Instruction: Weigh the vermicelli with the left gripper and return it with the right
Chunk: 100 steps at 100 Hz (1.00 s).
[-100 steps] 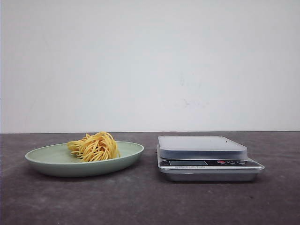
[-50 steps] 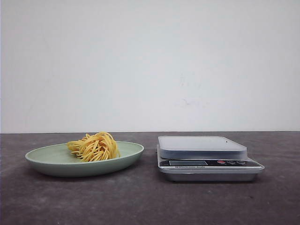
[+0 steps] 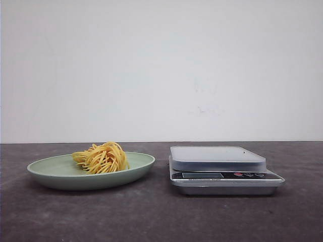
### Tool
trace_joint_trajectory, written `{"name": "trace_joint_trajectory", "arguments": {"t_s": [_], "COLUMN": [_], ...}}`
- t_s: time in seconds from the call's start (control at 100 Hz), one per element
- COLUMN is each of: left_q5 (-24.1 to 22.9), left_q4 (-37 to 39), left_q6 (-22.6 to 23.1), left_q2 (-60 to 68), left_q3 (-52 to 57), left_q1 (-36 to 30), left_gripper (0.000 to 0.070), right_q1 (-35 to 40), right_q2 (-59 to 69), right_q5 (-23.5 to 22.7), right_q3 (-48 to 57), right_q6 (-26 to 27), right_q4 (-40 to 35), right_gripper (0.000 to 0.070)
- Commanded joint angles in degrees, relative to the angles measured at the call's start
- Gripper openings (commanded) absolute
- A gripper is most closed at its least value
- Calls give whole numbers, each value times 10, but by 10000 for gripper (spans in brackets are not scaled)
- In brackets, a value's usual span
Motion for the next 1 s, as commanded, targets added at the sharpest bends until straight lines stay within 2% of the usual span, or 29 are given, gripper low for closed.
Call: {"name": "trace_joint_trajectory", "arguments": {"t_s": [0.0, 0.66, 0.76, 0.99], "left_q5": [0, 1, 0, -1], "left_q4": [-4, -4, -4, -7], "left_q6": [5, 3, -3, -132], "left_q2": [0, 0, 1, 7], "left_q3": [-10, -10, -10, 41], "left_q1": [1, 0, 1, -1], "left_gripper": [12, 12, 12, 12], "right_q1": [0, 0, 0, 0], "right_q2": [-2, -2, -2, 0], "right_q5": [0, -1, -2, -14], "right_q3": [-3, -3, -3, 57], "right_q6": [8, 15, 31, 120], "right_q4": [7, -17, -14, 3], "right_gripper": [7, 7, 6, 4]}}
